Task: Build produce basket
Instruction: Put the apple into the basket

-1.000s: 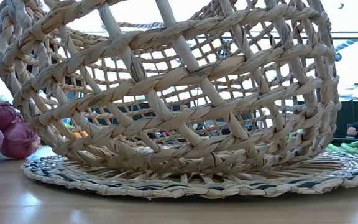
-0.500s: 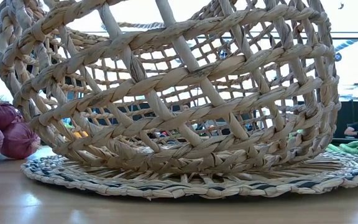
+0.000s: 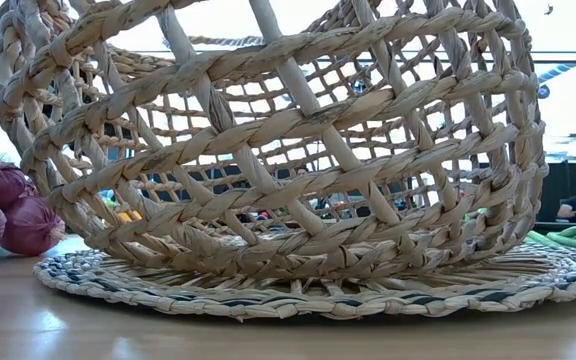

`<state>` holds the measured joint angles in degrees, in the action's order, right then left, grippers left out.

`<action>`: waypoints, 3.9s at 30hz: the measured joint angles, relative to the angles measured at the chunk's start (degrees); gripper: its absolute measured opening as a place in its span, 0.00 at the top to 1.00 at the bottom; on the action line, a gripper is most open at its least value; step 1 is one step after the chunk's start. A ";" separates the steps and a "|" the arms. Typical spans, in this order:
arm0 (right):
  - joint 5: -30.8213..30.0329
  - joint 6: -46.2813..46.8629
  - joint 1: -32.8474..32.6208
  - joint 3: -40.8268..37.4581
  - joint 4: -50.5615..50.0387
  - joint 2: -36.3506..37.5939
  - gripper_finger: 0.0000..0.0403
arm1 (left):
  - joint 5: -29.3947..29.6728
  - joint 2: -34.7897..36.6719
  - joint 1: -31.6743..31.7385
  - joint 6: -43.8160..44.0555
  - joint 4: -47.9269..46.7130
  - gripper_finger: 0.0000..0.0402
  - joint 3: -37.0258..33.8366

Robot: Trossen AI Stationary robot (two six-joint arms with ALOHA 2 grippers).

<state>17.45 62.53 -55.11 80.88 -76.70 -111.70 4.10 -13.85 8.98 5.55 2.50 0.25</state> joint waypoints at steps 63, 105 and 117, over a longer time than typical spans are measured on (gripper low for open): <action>-39.41 -53.76 35.74 40.94 27.12 -1.97 0.22 | -0.01 0.00 0.01 -0.01 -0.02 1.00 0.00; -22.91 -65.03 38.45 40.85 22.88 -12.90 0.22 | 0.02 0.00 0.01 0.01 -0.02 1.00 0.00; -22.99 -62.82 39.51 40.85 22.44 -16.95 0.22 | 0.01 0.00 -0.01 0.01 -0.02 1.00 0.00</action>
<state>-5.54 -0.29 -15.60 121.73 -54.26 -128.65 4.11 -13.85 8.97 5.56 2.48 0.25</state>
